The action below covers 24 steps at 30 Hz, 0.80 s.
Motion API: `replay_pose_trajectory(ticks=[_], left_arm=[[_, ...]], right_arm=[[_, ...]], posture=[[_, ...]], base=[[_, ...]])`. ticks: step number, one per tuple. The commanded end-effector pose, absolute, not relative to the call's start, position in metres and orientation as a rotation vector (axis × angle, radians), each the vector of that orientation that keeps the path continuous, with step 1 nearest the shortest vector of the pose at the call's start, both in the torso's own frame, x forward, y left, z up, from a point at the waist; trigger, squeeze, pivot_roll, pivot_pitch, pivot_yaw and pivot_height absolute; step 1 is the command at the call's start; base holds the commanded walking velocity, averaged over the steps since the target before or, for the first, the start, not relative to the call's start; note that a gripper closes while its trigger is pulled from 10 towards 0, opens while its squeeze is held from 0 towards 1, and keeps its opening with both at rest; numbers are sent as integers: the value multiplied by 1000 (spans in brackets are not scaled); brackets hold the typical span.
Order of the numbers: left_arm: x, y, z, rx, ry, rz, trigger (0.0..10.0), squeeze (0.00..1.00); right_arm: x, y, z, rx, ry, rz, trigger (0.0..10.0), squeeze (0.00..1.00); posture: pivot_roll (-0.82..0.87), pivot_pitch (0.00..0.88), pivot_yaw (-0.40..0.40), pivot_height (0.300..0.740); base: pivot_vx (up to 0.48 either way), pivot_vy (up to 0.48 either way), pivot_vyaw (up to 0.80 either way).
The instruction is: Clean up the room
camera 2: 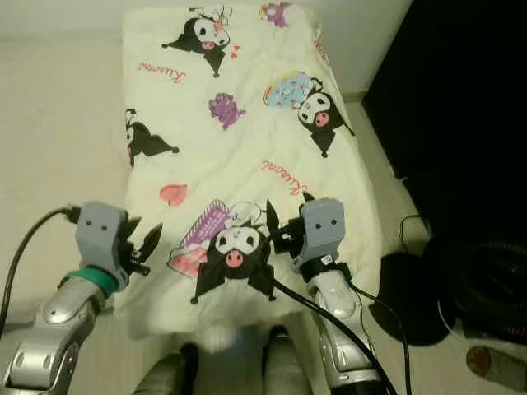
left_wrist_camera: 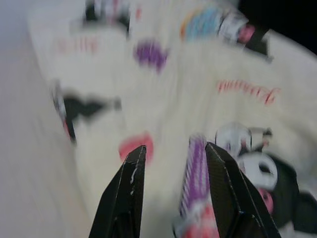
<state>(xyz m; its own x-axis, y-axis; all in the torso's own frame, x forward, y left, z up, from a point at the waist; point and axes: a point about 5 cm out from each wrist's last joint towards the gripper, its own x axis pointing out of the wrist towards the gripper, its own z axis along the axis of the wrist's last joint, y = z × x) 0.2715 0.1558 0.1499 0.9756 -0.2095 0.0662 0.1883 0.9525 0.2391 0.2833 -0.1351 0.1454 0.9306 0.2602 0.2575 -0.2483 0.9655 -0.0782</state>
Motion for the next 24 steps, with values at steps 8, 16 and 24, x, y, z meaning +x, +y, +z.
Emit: replay_pose_trajectory(ticks=[8, 16, 24], left_arm=[[268, 180, 138, 233, -74, -31, 10000, 0], [289, 178, 150, 247, -116, 11, 10000, 0], [294, 172, 150, 252, -137, 3, 10000, 0]], right_arm=[[272, -158, 132, -53, -238, 145, 10000, 0], [279, -167, 133, -81, -253, 74, 10000, 0], [279, -169, 130, -86, -244, 50, 10000, 0]], posture=[[-86, 59, 32, 740], [-103, 27, 46, 740], [-108, 24, 57, 740]], base=[[0, 0, 0], [0, 0, 0], [0, 0, 0]])
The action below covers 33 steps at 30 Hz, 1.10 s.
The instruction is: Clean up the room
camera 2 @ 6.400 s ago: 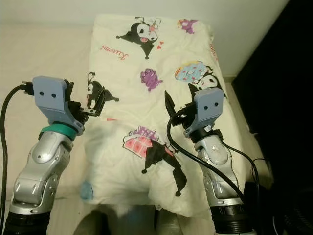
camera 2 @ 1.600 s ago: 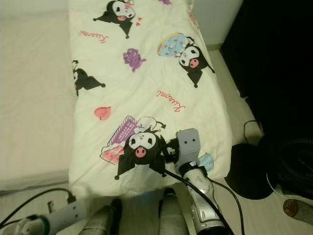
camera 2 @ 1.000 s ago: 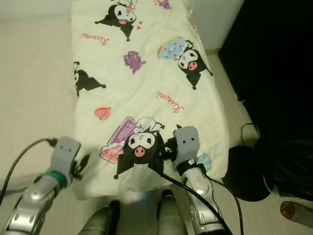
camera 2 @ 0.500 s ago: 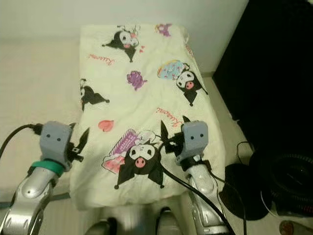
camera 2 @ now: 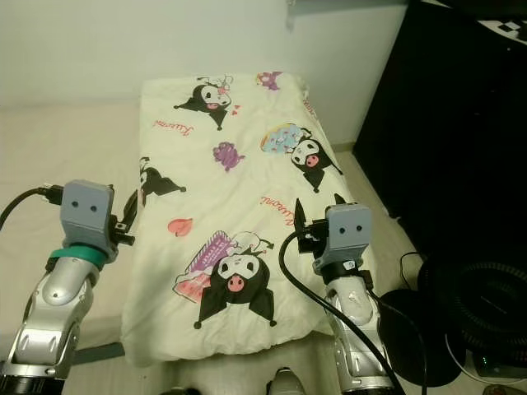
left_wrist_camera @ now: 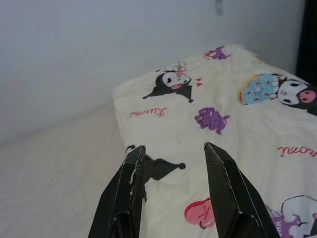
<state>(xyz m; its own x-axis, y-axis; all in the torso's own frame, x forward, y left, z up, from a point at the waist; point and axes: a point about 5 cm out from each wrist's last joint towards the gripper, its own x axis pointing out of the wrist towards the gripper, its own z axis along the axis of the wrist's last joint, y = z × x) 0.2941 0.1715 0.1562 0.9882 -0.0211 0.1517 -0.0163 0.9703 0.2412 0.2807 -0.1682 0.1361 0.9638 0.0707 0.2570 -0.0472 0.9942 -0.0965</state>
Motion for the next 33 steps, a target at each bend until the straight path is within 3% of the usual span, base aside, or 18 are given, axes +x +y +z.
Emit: replay_pose_trajectory(ticks=[1, 33], left_arm=[[294, 171, 150, 253, -138, 0, 10000, 0], [296, 162, 143, 205, -100, -52, 10000, 0]], right_arm=[[279, -169, 130, -89, -240, 44, 10000, 0], [283, -160, 125, -103, -227, 61, 10000, 0]], posture=[[-108, 24, 57, 740], [-98, 45, 61, 740]], base=[[0, 0, 0], [0, 0, 50]])
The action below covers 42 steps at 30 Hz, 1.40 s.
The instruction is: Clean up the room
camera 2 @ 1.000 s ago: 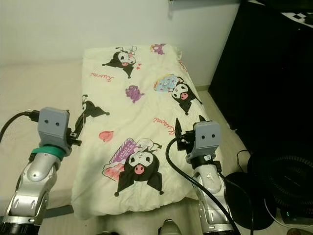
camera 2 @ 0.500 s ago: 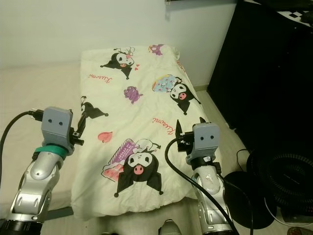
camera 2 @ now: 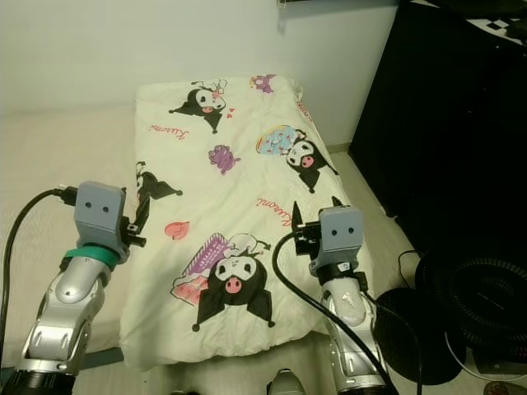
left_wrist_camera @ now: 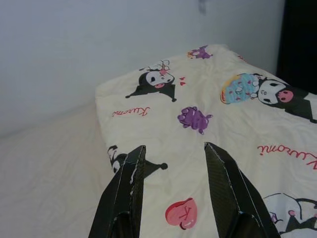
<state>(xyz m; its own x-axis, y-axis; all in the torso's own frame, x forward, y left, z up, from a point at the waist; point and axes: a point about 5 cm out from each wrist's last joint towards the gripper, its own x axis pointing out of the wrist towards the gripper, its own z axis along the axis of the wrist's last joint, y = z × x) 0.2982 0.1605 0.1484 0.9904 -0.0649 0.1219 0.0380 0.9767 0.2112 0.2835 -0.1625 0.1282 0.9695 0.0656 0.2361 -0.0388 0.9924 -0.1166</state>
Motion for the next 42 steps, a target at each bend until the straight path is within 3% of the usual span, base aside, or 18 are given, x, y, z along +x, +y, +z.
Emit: replay_pose_trajectory(ticks=[1, 42], left_arm=[[296, 162, 142, 206, -98, -52, 10000, 0], [295, 165, 132, 239, -60, -50, 10000, 0]], right_arm=[[283, -161, 125, -106, -225, 61, 10000, 0], [283, -163, 122, -118, -221, 55, 10000, 0]], posture=[[-98, 45, 61, 740], [-97, 52, 62, 740]], base=[[0, 0, 800], [0, 0, 749]])
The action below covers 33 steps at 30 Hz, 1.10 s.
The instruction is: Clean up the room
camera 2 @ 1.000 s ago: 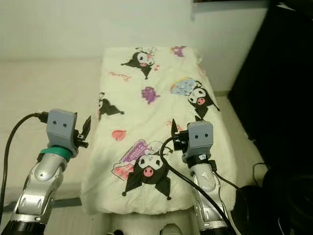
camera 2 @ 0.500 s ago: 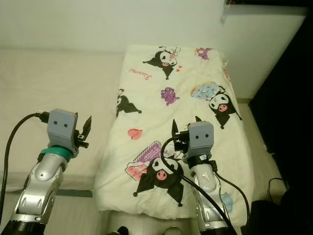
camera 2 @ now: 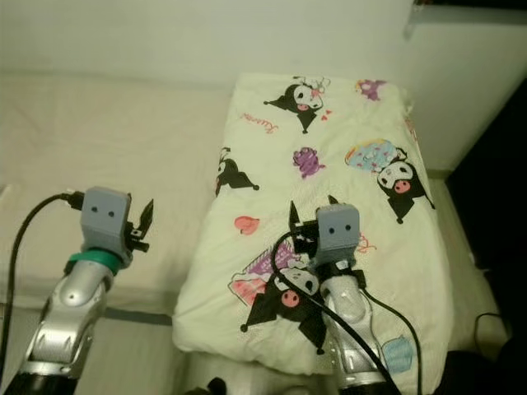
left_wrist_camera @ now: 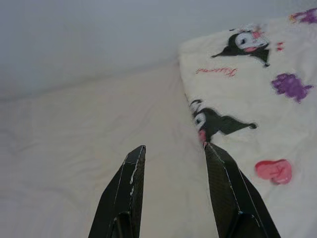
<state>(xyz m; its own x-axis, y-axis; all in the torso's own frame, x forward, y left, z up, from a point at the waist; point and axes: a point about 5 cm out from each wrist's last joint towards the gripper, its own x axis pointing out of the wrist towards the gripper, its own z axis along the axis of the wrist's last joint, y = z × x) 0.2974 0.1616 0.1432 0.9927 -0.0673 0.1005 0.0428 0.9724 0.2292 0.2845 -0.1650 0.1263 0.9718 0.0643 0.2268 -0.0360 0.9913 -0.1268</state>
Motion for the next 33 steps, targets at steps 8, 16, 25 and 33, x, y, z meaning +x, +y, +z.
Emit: replay_pose_trajectory(ticks=[8, 16, 25, 33], left_arm=[[296, 165, 131, 243, -56, -51, 10000, 0], [295, 166, 130, 247, -51, -53, 10000, 0], [295, 166, 129, 251, -49, -53, 10000, 0], [295, 167, 127, 253, -43, -53, 10000, 0]], right_arm=[[283, -164, 123, -114, -229, 59, 10000, 0], [284, -164, 123, -109, -233, 57, 10000, 0], [284, -163, 123, -106, -234, 60, 10000, 0], [284, -163, 123, -103, -234, 65, 10000, 0]], posture=[[-98, 48, 62, 740], [-98, 46, 65, 740], [-97, 46, 65, 740], [-95, 50, 66, 740]], base=[[0, 0, 734], [0, 0, 720], [0, 0, 719], [0, 0, 718]])
